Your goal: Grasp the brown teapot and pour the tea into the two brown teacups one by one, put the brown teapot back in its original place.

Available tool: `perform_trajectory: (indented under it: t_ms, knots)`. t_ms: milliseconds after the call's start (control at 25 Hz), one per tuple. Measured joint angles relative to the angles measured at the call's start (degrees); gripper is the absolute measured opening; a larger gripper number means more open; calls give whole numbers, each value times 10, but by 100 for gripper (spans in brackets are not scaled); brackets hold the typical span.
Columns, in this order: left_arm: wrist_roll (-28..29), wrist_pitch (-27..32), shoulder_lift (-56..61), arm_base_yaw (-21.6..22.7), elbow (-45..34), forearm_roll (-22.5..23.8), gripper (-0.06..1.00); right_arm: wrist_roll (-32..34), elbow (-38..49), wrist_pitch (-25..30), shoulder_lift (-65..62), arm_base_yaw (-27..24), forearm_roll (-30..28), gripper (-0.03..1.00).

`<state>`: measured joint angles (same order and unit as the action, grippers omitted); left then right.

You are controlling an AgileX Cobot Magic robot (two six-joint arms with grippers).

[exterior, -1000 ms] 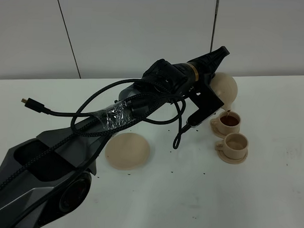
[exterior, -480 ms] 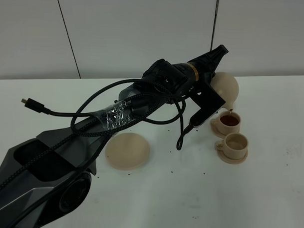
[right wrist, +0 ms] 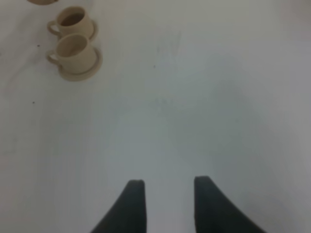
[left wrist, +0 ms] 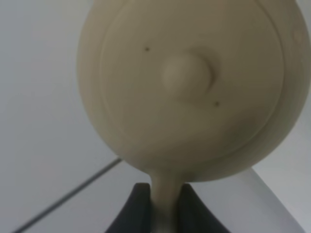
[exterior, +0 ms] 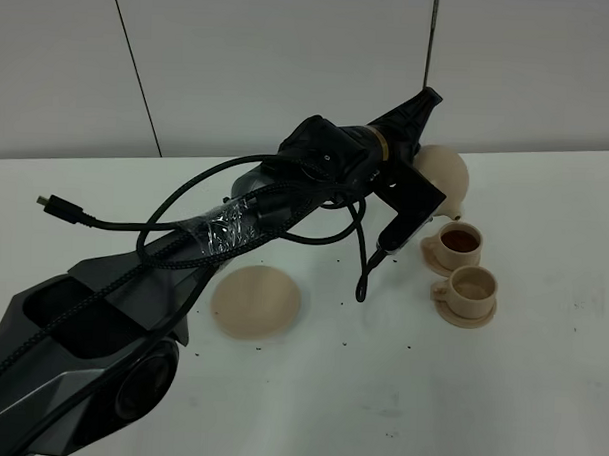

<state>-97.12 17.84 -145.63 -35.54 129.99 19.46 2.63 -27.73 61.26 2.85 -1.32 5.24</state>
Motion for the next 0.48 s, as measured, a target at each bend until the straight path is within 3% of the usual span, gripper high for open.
perform_trajectory:
  t_ms: [200, 480]
  knots:
    - [40, 3, 0, 8, 0, 1, 17, 0, 0, 0, 0, 0, 0, 24]
    - [148, 31, 0, 12, 0, 1, 17, 0, 0, 0, 0, 0, 0, 24]
